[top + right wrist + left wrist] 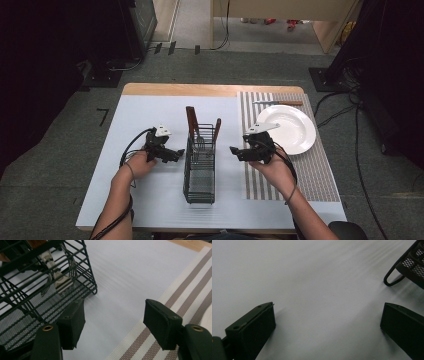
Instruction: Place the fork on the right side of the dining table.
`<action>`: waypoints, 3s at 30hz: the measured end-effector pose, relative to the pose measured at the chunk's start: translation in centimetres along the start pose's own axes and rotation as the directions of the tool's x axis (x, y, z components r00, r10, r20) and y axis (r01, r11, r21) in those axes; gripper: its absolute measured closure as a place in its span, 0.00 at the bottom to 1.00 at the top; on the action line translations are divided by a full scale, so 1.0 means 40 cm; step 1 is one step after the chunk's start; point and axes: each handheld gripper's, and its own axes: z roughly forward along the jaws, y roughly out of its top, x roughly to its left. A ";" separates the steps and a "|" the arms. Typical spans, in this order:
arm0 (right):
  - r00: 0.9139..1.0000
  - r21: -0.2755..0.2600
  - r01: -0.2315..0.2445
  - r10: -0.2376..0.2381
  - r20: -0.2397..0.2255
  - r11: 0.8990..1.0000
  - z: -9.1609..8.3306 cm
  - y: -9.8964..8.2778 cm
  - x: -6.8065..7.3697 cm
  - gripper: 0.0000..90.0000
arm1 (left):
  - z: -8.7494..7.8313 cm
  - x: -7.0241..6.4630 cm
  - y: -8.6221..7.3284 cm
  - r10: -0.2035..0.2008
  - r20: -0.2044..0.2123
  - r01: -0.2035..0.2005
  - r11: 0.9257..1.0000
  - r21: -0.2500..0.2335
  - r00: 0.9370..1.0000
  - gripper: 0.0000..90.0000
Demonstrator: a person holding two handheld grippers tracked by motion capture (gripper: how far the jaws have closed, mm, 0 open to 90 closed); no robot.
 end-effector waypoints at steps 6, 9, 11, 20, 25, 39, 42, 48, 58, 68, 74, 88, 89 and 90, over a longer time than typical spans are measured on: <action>0.998 -0.040 -0.054 0.052 -0.041 0.998 -0.017 0.014 0.001 0.41 | 0.001 -0.001 0.000 0.000 -0.003 0.000 1.000 -0.001 1.000 0.00; 0.995 -0.061 -0.080 0.077 -0.063 0.995 -0.026 0.022 0.000 0.42 | 0.001 -0.001 0.000 0.000 -0.003 0.000 1.000 0.000 1.000 0.00; 0.996 -0.079 -0.076 0.072 -0.058 0.994 -0.034 0.028 0.003 0.42 | 0.001 -0.001 0.000 0.000 -0.003 0.000 1.000 0.000 1.000 0.00; 0.997 -0.117 -0.045 0.039 -0.061 0.992 -0.057 0.056 0.017 0.41 | 0.001 -0.001 0.000 0.001 -0.004 -0.001 1.000 0.000 1.000 0.00; 0.997 -0.123 -0.050 0.042 -0.068 0.991 -0.068 0.071 0.025 0.42 | 0.001 -0.002 0.000 0.002 -0.005 -0.002 1.000 0.000 1.000 0.00; 0.997 -0.163 -0.011 -0.003 -0.081 0.987 -0.099 0.116 0.062 0.45 | 0.001 -0.002 0.000 0.002 -0.005 -0.002 1.000 0.000 1.000 0.00; 0.996 -0.167 -0.006 -0.009 -0.088 0.986 -0.104 0.125 0.072 0.47 | 0.001 -0.002 0.000 0.002 -0.005 -0.002 1.000 0.000 1.000 0.00; 0.995 -0.179 0.006 -0.024 -0.098 0.984 -0.107 0.140 0.081 0.49 | 0.001 -0.002 0.000 0.002 -0.005 -0.002 1.000 0.000 1.000 0.00; 0.993 -0.200 0.029 -0.052 -0.109 0.979 -0.111 0.169 0.091 0.51 | 0.001 -0.001 0.000 0.001 -0.003 -0.001 1.000 0.000 1.000 0.00; 0.990 -0.215 0.043 -0.071 -0.125 0.976 -0.105 0.192 0.107 0.59 | 0.001 -0.001 0.000 0.001 -0.002 -0.001 1.000 0.000 1.000 0.00; 0.987 -0.228 0.060 -0.092 -0.134 0.972 -0.101 0.206 0.114 0.68 | 0.001 -0.001 0.000 0.001 -0.003 -0.001 1.000 0.000 1.000 0.00; 0.985 -0.241 0.063 -0.099 -0.143 0.968 -0.108 0.210 0.114 0.82 | 0.001 -0.001 0.000 0.001 -0.003 -0.001 1.000 -0.001 1.000 0.00; 0.985 -0.240 0.058 -0.094 -0.144 0.969 -0.109 0.210 0.114 0.81 | 0.001 -0.001 0.000 0.001 -0.003 -0.001 1.000 -0.001 1.000 0.00; 0.985 -0.240 0.056 -0.093 -0.144 0.969 -0.108 0.209 0.113 0.81 | 0.001 -0.001 0.000 0.001 -0.003 -0.001 1.000 -0.001 1.000 0.00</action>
